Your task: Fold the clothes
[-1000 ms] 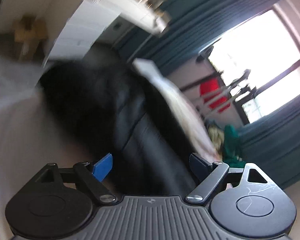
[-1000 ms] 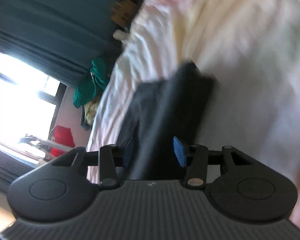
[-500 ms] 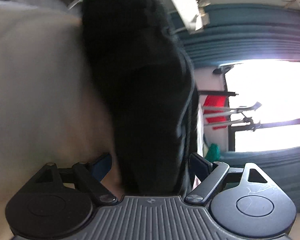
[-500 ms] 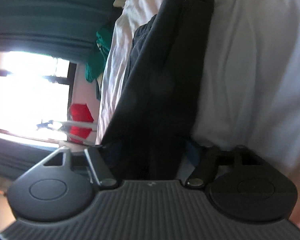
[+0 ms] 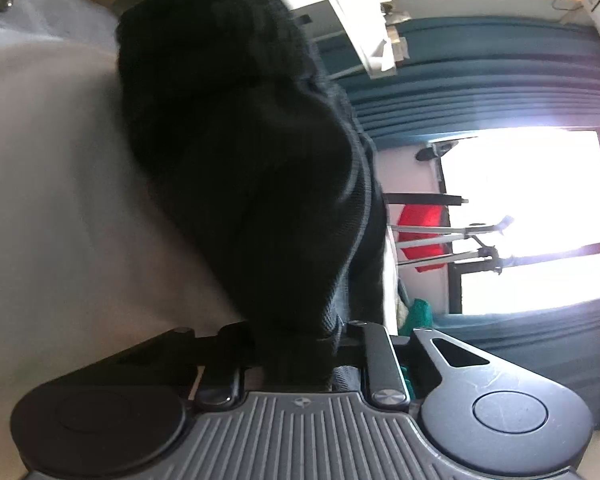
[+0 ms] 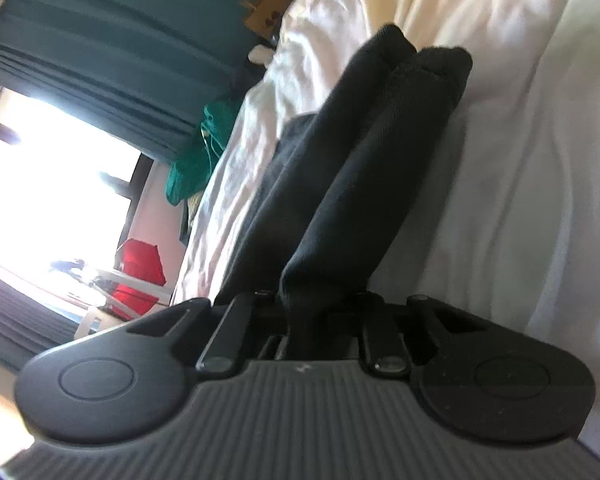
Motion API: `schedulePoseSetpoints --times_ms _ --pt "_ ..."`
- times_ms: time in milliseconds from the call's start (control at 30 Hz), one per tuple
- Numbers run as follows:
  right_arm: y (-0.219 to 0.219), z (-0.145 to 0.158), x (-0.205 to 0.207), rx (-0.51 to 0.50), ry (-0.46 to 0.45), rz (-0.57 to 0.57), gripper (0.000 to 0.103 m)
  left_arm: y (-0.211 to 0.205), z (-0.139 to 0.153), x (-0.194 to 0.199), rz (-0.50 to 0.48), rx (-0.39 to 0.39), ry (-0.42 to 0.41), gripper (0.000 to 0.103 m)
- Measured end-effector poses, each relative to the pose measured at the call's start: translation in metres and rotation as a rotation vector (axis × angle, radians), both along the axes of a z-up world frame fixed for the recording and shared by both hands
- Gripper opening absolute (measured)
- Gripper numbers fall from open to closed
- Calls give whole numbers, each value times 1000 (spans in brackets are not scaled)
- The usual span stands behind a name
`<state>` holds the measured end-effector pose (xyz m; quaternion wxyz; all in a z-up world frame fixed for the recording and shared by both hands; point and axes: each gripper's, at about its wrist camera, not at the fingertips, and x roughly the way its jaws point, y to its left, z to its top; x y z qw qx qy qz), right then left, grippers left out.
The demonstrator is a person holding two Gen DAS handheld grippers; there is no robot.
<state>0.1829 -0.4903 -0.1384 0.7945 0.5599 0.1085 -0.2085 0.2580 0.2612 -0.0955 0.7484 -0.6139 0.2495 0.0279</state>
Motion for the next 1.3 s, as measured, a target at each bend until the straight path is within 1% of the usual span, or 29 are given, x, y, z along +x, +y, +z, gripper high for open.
schedulePoseSetpoints --times_ms 33,100,167,233,267,333,433,533,600,633,700,733,767,833,867,900,933,967,1000,1033,1067,1100,1167,1200,1233,1267,1300 --pt "3 5 -3 -4 -6 -10 11 1 3 -1 -5 -1 -7 19" --pt "10 12 -18 -1 -27 -39 10 -2 10 -7 -22 68 -73 18" --pt "20 14 -33 10 -37 -69 9 -3 14 -17 -18 96 -93 17" --pt "29 16 -49 35 -36 -98 9 -2 21 -23 -26 102 -114 17" --pt "33 18 -57 45 -33 -106 9 -2 28 -25 -35 127 -126 17" --pt "36 27 -73 42 -23 -95 9 5 37 -34 -42 121 -149 17" --pt "41 41 -98 39 -6 -76 9 33 48 -60 -27 66 -171 17" --pt "51 46 -127 78 15 -57 9 50 55 -71 -25 -2 -157 17" --pt "54 50 -140 124 53 -40 9 79 51 -101 -19 -28 -117 17" --pt "56 50 -146 145 80 -31 9 93 48 -115 -15 -48 -94 17" --pt "60 45 -156 179 179 -9 10 101 35 -118 -11 -80 -32 19" --pt "61 40 -161 204 222 -2 11 102 31 -119 -16 -73 -7 20" --pt "61 31 -167 249 238 -8 13 104 28 -120 -21 -65 18 21" --pt "59 21 -175 326 206 -29 14 106 21 -121 -31 -49 68 27" --pt "59 19 -178 351 189 -34 15 107 22 -123 -44 -40 73 27" --pt "60 21 -179 344 188 -26 15 108 24 -124 -58 -32 76 29" --pt "61 25 -180 327 203 -16 15 110 25 -124 -68 -10 79 32" --pt "62 28 -182 312 219 -9 16 110 29 -127 -78 18 84 33" --pt "63 32 -185 303 240 -13 17 110 33 -130 -89 55 92 42" --pt "63 35 -188 295 260 -23 17 111 40 -135 -92 107 119 55" --pt "66 39 -195 281 272 -31 19 108 48 -141 -87 192 168 61" --pt "70 44 -202 257 275 -40 20 94 58 -157 -83 284 181 65" --pt "65 54 -209 196 271 -72 24 65 80 -190 -75 470 202 67" --pt "64 59 -213 173 256 -94 26 55 88 -199 -82 541 191 69" --pt "62 63 -217 157 235 -109 31 43 95 -209 -100 599 172 69" --pt "59 65 -219 158 201 -108 32 31 103 -219 -118 657 153 69" --pt "57 68 -221 159 167 -106 32 21 113 -226 -140 716 116 69"
